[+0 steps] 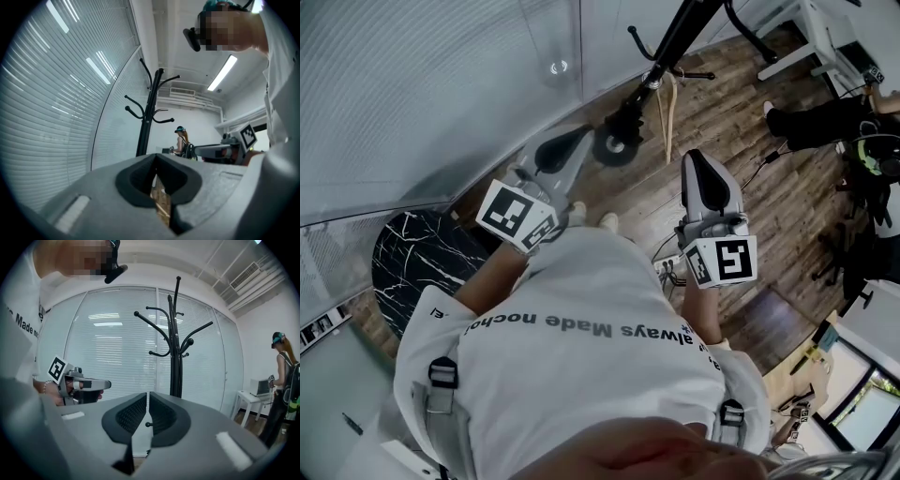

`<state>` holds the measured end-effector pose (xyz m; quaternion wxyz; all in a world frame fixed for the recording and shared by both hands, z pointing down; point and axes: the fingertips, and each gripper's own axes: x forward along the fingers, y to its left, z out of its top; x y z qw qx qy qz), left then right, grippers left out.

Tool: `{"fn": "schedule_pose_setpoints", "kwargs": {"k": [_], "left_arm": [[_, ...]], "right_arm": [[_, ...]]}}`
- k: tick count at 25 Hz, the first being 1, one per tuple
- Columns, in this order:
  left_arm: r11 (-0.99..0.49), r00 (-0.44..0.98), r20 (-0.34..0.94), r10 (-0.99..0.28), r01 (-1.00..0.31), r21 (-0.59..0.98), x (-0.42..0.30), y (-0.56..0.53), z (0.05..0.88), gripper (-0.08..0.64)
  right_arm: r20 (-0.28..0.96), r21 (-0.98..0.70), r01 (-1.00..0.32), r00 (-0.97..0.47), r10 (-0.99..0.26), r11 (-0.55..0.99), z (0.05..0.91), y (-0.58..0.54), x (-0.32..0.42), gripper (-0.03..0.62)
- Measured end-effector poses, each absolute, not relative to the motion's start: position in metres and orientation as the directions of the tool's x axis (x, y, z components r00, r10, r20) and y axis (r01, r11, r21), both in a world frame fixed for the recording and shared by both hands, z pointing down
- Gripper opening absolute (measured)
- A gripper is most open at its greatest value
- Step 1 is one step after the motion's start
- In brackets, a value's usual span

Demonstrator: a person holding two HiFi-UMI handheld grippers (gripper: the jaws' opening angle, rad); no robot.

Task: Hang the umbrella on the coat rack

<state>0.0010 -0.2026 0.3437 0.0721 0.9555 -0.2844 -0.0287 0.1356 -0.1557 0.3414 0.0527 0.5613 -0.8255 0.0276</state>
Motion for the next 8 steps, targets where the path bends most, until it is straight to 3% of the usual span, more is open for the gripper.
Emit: {"fn": "schedule_pose_setpoints", "kwargs": {"k": [8], "left_arm": [[-0.825,0.834,-0.005,-0.551,-0.544,0.156,-0.0034,-0.2058,0.3478,0.003]], "right_arm": [[0.119,0.012,-0.925,-0.376,-0.919,0.38,0.3437,-0.1598,0.1275,0.017]]}}
